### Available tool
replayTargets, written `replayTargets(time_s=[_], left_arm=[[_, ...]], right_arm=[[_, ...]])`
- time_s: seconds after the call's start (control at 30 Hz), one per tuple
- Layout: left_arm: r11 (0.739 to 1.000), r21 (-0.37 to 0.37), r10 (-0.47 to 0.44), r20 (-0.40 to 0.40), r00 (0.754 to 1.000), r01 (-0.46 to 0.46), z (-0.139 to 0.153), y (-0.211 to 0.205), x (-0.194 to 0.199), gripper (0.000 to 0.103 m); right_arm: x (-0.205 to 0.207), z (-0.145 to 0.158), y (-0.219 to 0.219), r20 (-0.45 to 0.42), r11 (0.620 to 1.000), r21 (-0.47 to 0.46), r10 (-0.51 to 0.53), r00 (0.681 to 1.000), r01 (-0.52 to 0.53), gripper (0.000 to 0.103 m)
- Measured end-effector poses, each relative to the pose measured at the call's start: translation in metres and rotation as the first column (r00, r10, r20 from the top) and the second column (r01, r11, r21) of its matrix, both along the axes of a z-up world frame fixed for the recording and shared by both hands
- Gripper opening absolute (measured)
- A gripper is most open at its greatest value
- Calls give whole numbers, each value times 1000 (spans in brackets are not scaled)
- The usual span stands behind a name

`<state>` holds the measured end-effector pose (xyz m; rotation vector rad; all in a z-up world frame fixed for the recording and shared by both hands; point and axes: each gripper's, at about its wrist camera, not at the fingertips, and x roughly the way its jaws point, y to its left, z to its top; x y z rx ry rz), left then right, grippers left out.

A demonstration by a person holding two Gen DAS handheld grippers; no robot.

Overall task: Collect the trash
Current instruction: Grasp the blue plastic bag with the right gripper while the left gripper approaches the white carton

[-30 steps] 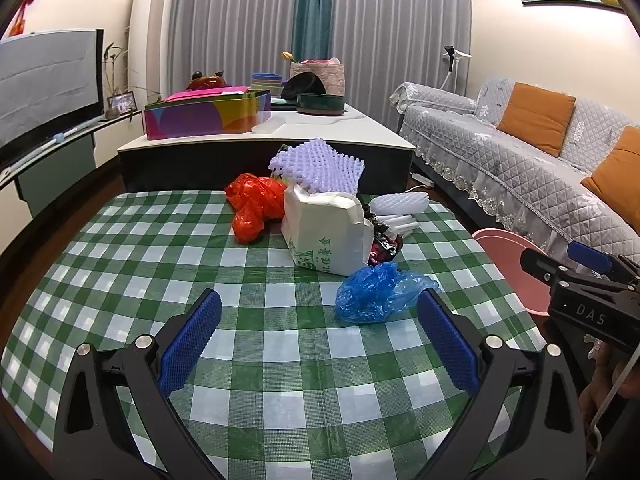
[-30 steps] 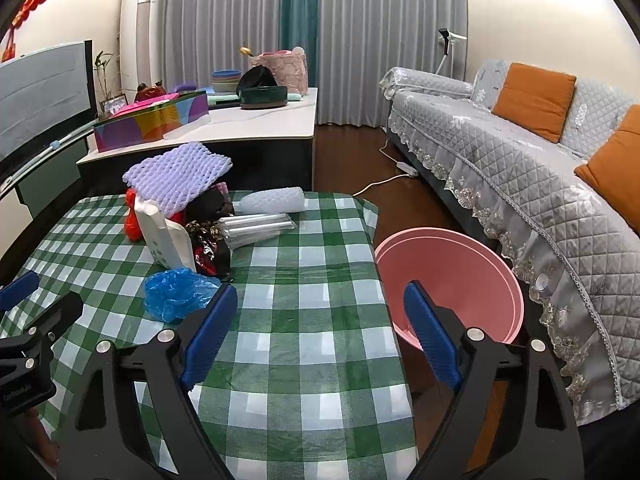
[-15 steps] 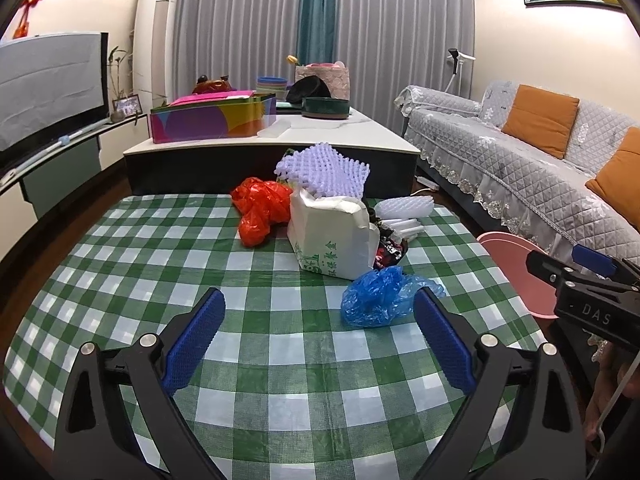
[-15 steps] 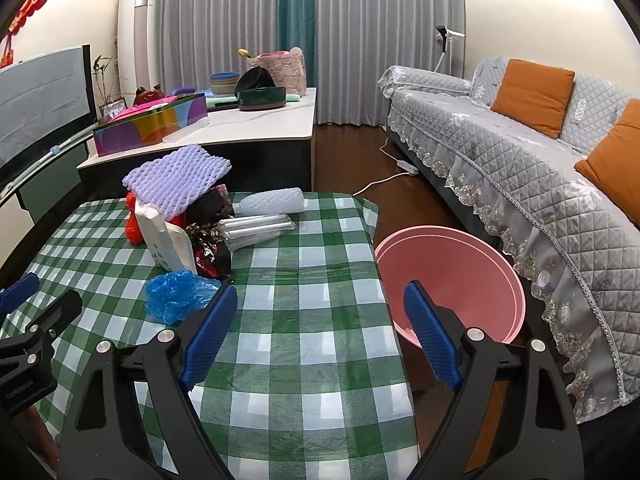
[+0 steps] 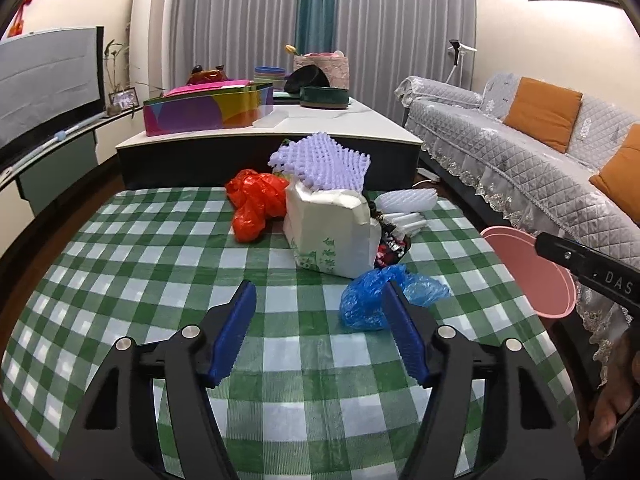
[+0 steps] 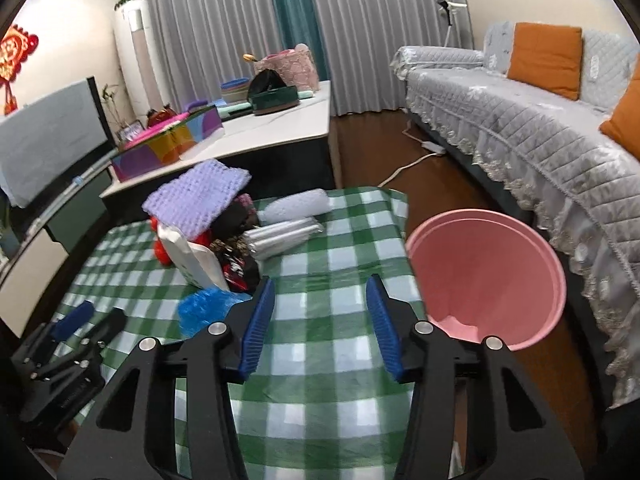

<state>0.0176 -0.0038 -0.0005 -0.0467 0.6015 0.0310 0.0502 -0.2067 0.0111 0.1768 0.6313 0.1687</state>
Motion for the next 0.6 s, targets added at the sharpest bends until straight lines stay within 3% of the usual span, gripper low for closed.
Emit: replayTargets(time_s=[0.27, 0.43, 0.6], left_arm=[[999, -5, 48, 35, 998, -48, 11, 15, 14, 64], [998, 5, 65, 57, 996, -65, 14, 25, 19, 64], [998, 21, 57, 73, 996, -59, 13, 30, 25, 64]], right_arm=[[23, -17, 25, -28, 992, 80, 95, 995, -93, 50], [43, -40, 44, -106, 982, 129, 154, 982, -140, 59], [55, -60, 61, -167, 968, 166, 214, 962, -186, 56]])
